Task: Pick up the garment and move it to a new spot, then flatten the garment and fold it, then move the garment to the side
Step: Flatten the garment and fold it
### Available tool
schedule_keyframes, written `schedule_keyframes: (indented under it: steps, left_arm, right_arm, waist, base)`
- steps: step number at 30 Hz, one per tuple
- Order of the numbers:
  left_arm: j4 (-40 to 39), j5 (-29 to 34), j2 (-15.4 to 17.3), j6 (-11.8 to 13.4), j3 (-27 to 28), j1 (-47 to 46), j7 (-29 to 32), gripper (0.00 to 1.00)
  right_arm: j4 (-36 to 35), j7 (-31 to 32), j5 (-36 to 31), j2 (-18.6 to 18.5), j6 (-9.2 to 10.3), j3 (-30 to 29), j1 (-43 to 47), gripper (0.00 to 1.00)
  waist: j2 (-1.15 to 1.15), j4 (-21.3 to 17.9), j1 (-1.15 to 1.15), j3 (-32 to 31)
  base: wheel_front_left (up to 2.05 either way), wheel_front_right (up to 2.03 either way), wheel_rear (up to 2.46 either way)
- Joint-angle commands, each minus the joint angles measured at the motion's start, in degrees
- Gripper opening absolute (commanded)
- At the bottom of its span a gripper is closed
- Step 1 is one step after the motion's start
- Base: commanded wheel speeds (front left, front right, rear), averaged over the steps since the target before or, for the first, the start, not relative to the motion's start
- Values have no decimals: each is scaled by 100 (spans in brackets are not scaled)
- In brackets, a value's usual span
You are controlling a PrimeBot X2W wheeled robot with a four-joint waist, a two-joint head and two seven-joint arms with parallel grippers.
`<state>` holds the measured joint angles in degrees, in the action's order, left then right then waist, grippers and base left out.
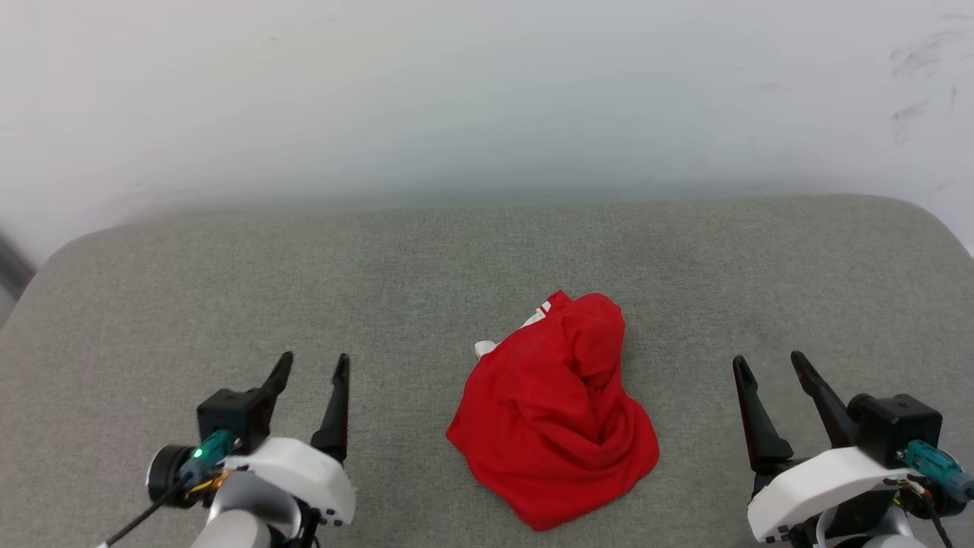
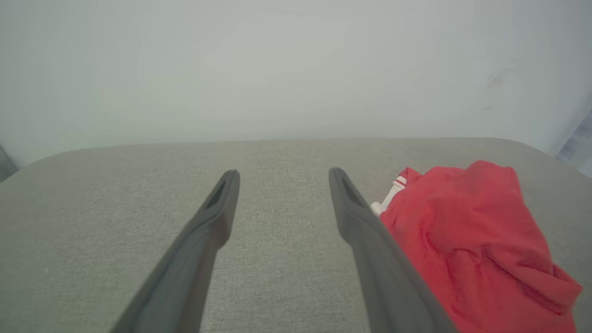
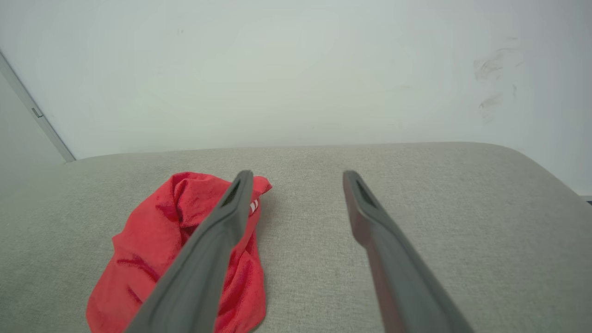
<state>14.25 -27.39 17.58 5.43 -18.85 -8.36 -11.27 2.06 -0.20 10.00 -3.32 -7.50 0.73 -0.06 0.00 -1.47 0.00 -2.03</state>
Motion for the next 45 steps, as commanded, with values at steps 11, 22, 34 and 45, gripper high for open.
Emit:
schedule_keyframes:
  steps: [11, 22, 34, 45]
  left_arm:
    - [1061, -227, -137, -1032, -1007, -1652, 2261, 100]
    - [2209, -759, -131, -1288, -1917, -2198, 4027, 91]
    - [2101, -1019, -38, -1292, -2404, -2479, 3862, 0]
    - [664, -782, 437, -368, -1778, -2042, 2437, 0]
  right_arm:
    - [-54, 81, 21, -30, 2, 189, -240, 100]
    - [189, -97, 150, -8, 2, 235, -471, 100]
    - [423, -208, 246, 22, 2, 176, -551, 100]
    - [456, -230, 265, 37, 2, 40, -345, 100]
  waist:
    - [0, -230, 0, 468]
    - [0, -570, 0, 931]
    - [0, -450, 0, 939]
    - [0, 116, 0, 671]
  base:
    - [0, 0, 0]
    - [0, 0, 0]
    - [0, 0, 0]
    - [0, 0, 0]
